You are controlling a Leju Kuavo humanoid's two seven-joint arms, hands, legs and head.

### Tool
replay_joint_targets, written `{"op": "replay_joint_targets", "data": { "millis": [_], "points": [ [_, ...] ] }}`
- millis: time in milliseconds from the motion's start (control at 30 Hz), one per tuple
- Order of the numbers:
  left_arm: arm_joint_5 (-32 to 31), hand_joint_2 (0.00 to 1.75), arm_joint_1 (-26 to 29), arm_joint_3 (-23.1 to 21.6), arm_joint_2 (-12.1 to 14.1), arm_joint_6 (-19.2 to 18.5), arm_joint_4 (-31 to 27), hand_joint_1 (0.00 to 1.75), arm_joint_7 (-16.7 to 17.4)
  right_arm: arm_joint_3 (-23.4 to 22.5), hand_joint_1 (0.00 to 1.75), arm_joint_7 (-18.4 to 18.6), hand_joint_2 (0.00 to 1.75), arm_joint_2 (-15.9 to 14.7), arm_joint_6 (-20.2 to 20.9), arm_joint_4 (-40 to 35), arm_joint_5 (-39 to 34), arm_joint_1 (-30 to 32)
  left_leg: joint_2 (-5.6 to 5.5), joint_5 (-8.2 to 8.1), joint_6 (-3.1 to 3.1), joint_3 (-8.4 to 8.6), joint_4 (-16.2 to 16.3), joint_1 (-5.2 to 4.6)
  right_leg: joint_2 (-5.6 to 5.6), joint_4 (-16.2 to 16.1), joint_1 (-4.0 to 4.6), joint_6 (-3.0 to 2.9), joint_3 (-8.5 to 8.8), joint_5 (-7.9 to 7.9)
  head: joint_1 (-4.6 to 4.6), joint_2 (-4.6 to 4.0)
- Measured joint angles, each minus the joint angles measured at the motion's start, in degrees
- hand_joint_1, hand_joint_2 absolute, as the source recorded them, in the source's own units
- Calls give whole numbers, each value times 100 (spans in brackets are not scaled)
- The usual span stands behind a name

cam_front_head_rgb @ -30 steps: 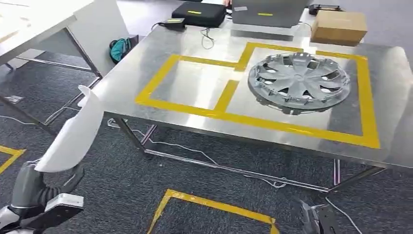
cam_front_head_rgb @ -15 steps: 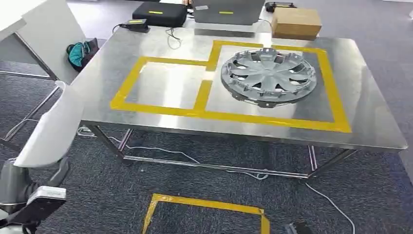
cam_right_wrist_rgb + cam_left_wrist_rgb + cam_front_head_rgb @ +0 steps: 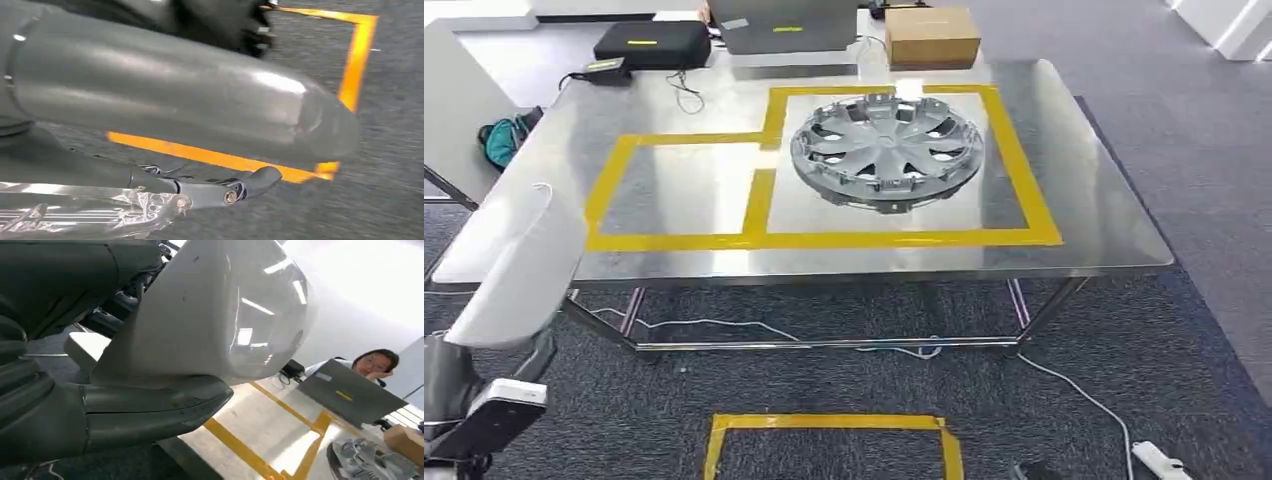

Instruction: Take the parts from the cabinet and place them on the table.

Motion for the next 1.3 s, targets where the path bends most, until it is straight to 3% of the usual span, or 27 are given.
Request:
{"op": "replay_joint_targets", "data": {
  "millis": [33,67,100,167,200,233,333,433,600,1300],
  "points": [
    [2,175,-15,-31,0,17,4,175,9,0,0,37,0,0,7,-50,24,52,-6,305,9,240,-521,8,45,0,-12,11,5,4,2,0],
    [2,175,-19,-50,0,28,9,175,6,0,0,52,0,-2,11,-85,28,83,-39,501,10,466,-975,20,82,3,-15,40,7,4,-2,0],
    [4,175,-24,-63,0,44,17,175,6,0,0,57,0,-18,13,-120,33,111,-135,518,0,607,-1313,43,121,37,28,93,-12,-6,-24,0],
    [9,175,-17,-78,0,59,33,175,6,0,0,65,0,-30,15,-153,41,146,-145,522,63,612,-1378,57,154,46,36,129,-49,-7,-26,0],
    [15,175,-22,-92,0,61,39,175,0,0,0,70,0,-48,15,-172,48,174,-143,523,50,607,-1377,47,151,35,37,-26,-48,-30,-31,0],
    [20,175,-21,-100,0,68,42,175,-2,0,0,74,0,-55,15,-177,66,193,-143,526,57,612,-1377,38,150,25,41,-115,-53,-20,-6,0],
    [37,175,-21,-105,0,74,44,175,-11,11,0,83,0,-57,13,-177,129,199,-144,520,120,618,-1377,17,138,-31,31,-68,-61,0,-11,0],
    [50,175,-21,-107,0,79,46,175,-11,11,0,87,0,-59,-15,-177,199,200,-144,527,140,612,-1376,9,137,-80,18,92,-11,51,-11,0],
    [42,175,-28,-142,0,74,50,175,-5,35,0,89,0,-59,-48,-172,264,203,-143,535,160,606,-1371,-2,139,-91,0,194,16,65,-13,0],
    [-140,175,-279,-249,50,-18,175,175,337,57,0,371,0,-59,-53,-369,448,265,-143,546,147,606,-1372,18,138,-60,20,198,-7,59,-15,0]
  ]
}}
